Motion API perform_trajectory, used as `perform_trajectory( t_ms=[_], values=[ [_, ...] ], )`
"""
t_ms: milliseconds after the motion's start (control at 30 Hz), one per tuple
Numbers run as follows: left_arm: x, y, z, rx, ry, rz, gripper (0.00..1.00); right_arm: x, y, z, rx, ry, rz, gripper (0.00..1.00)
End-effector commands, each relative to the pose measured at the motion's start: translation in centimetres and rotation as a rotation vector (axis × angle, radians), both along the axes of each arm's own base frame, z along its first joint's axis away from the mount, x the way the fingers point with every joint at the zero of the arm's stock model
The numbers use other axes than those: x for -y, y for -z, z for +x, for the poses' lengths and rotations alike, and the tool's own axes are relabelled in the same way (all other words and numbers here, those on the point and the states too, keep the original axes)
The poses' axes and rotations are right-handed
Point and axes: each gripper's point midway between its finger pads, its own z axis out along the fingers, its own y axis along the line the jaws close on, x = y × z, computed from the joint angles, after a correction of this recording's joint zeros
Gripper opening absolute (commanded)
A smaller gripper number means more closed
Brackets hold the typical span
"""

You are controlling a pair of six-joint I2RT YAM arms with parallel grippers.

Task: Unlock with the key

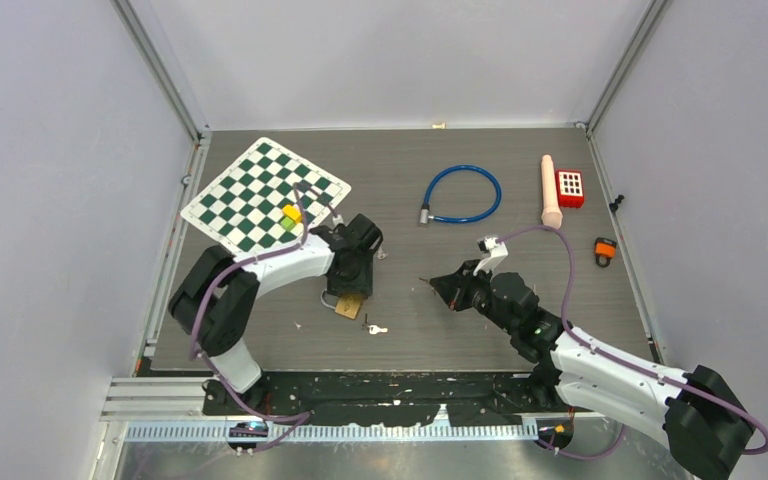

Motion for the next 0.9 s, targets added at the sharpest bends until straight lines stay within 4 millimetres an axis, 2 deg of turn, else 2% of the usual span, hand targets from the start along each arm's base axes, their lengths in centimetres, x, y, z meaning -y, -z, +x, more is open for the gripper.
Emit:
perform_trajectory(
  t_ms=[0, 200, 367, 567, 867],
  values=[
    [0.9, -3.0, 0.2, 0.054, -0.064, -0.167, 0.0, -0.6, -1.7, 0.3, 0.05, -0.015, 0.052, 0.05],
    [0.5, -4.6, 0.5, 0.102, -0.128, -0.28, 0.0, -1.4, -2.2, 0.1, 0.059, -0.054, 0.07, 0.05],
    [-0.4, -3.7, 0.9, 0.092, -0.173, -0.276, 0.0, -2.7, -2.5, -0.4, 0.065, -0.127, 0.097, 0.05],
    [1.6, -4.7, 0.6, 0.082, -0.17, -0.417, 0.0, -4.9, -3.2, -1.0, 0.057, -0.222, 0.148, 0.05],
    [2.3, -7.0, 0.9, 0.098, -0.239, -0.554, 0.0, -8.8, -2.5, -1.2, -0.007, -0.318, 0.209, 0.05]
  ],
)
